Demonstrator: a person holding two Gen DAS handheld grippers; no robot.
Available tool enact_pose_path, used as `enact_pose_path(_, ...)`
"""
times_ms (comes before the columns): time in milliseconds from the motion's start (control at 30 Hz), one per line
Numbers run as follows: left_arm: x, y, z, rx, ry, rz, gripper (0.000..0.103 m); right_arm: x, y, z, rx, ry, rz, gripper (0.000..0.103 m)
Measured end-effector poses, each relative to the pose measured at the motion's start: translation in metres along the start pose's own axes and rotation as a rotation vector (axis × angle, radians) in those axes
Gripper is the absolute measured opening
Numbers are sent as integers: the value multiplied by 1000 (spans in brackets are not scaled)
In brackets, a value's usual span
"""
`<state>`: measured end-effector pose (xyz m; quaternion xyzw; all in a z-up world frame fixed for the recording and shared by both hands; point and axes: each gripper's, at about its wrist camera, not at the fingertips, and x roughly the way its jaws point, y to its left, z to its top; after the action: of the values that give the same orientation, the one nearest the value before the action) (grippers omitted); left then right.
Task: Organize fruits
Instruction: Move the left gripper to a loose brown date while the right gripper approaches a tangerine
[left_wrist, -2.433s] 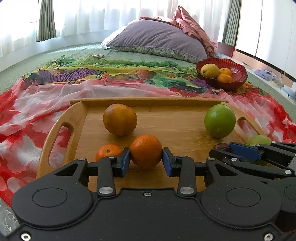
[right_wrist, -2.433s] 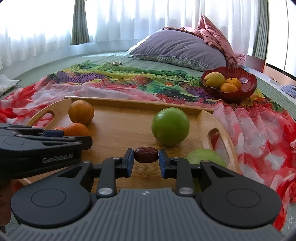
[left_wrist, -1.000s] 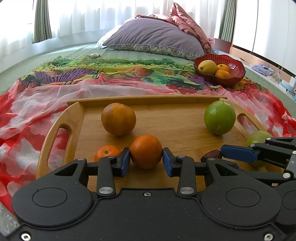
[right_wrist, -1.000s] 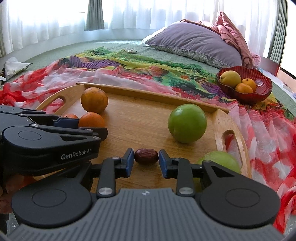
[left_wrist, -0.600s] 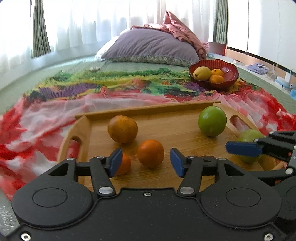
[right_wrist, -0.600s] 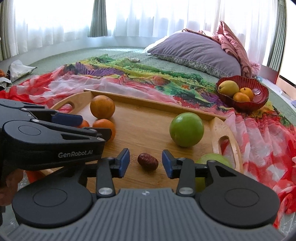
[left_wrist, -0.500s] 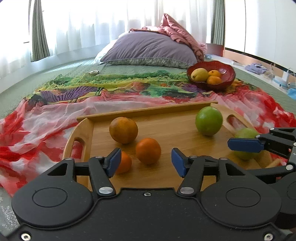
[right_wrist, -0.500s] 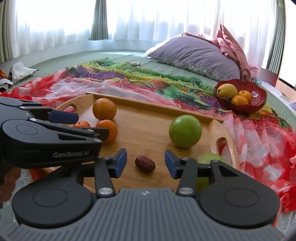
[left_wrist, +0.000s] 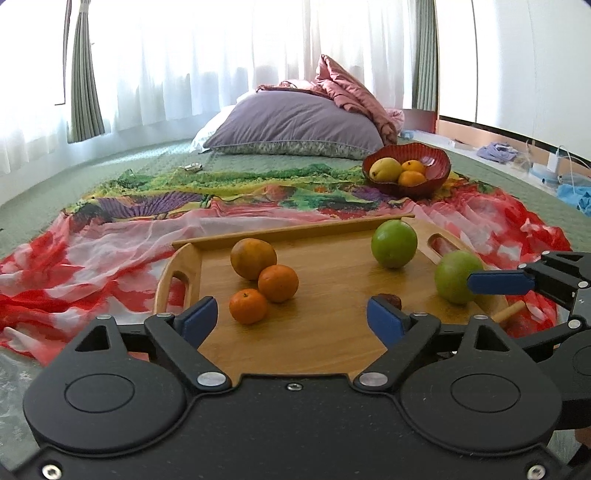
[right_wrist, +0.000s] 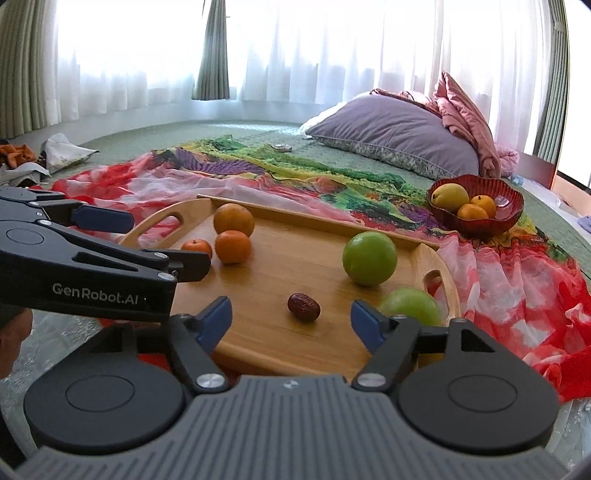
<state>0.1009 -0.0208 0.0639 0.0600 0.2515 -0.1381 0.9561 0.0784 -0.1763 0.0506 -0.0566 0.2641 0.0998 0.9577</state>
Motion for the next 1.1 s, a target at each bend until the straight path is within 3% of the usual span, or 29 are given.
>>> enact_pose_path(500, -38, 2, -34, 5, 6, -19, 100, -43, 8, -34, -26, -80, -1, 90)
enact_pose_path(800, -43, 7, -58, 27, 23, 20, 103, -58, 12, -58, -18, -133, -26, 92)
enact_pose_path(933, -43, 5, -66, 41, 35, 3, 103, -59, 18, -67, -36, -123, -29, 93)
enact_pose_path(1100, -41, -2, -71, 65, 61, -9, 101, -59, 24, -75, -47, -97, 32, 93)
